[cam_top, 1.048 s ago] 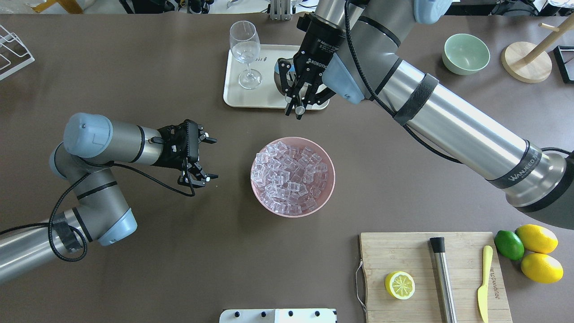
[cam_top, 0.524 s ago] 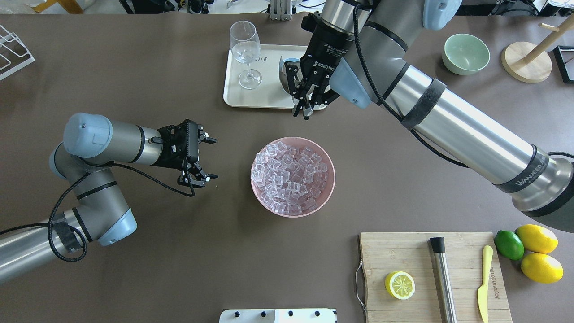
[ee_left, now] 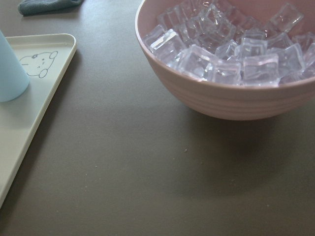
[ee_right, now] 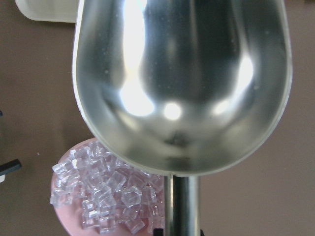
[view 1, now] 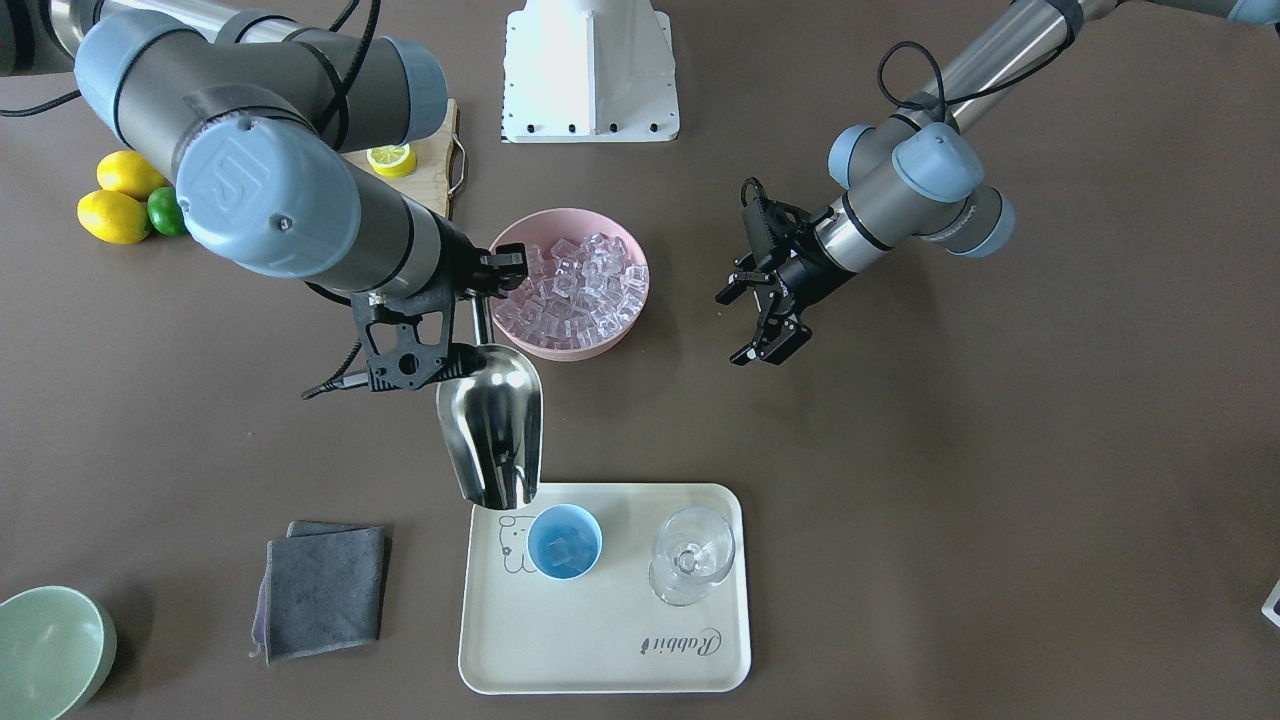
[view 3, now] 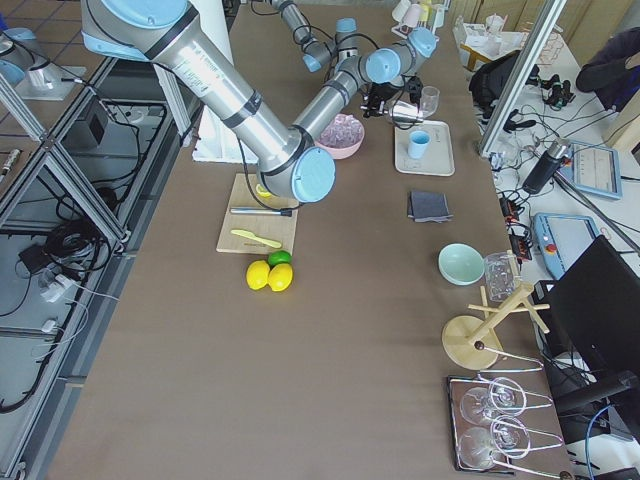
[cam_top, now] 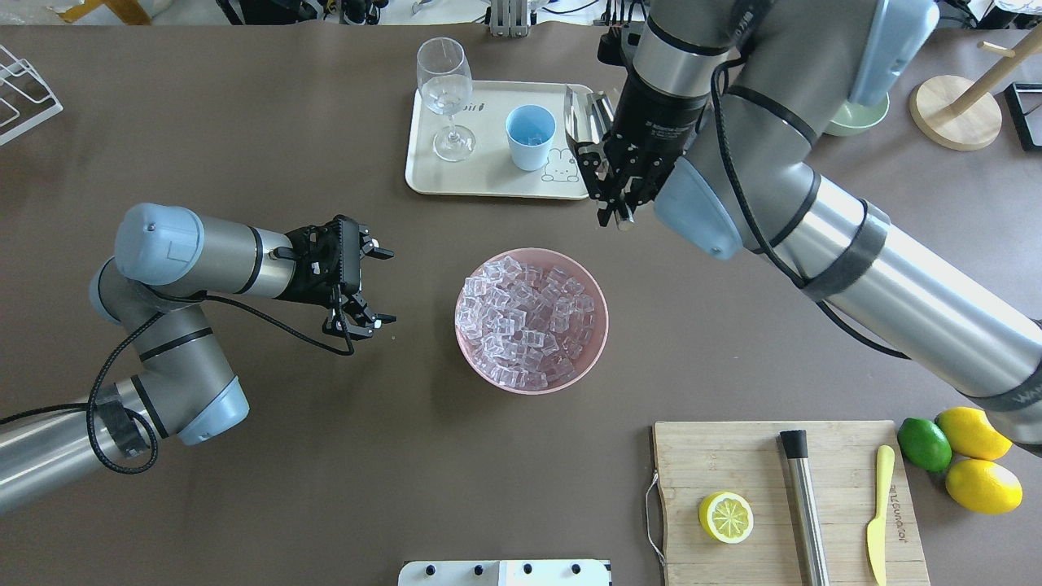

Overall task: Put ice in cup with scoop
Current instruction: 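Carry the empty scoop back toward its table spot while the left arm withdraws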

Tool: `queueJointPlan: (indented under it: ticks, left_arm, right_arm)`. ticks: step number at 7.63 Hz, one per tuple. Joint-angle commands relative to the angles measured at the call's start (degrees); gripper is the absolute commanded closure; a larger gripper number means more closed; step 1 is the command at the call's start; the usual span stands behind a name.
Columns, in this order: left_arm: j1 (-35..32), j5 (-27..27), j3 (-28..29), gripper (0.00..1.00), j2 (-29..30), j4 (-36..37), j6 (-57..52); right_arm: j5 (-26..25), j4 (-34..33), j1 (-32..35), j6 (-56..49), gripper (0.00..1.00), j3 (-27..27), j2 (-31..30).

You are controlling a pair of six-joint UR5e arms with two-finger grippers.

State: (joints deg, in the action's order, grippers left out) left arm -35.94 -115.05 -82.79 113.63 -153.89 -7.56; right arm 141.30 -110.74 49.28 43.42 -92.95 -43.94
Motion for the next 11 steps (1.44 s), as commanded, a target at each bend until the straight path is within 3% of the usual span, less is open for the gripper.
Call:
queueJointPlan:
  ticks: [1,4,5,7,9,11]
  left_arm:
    - [0.0,0.0,0.0,0.02,0.1,0.0,0.0]
    - [-1.1,0.1,-0.9,0.02,0.2,0.6,0.1]
    - [-1.5,0.2,-1.2,0.02,0.2,1.0,0.1]
    - [-2.2,0.2,-2.0,0.02,-0.1,1.8,0.0]
    - [-3.4,0.3,-4.1,0.02,-1.2,4.2,0.0]
    - [-5.3,0.3,-10.9,0.02,-5.6,10.1,0.0]
  right_arm:
    - [-7.8,0.3,-2.9,5.5,1.00,-14.6,-12.4]
    - [-10.3,0.7,-5.0,5.3,1.00,-22.6,-22.5]
    - [-10.3,5.1,-5.2,5.5,1.00,-22.8,-26.1]
    - [-10.6,11.7,-5.9,5.6,1.00,-22.0,-32.1]
    - [-11.4,17.3,-6.9,6.0,1.00,-16.9,-34.3]
    - [-12.5,20.4,-8.9,8.6,1.00,-15.0,-35.1]
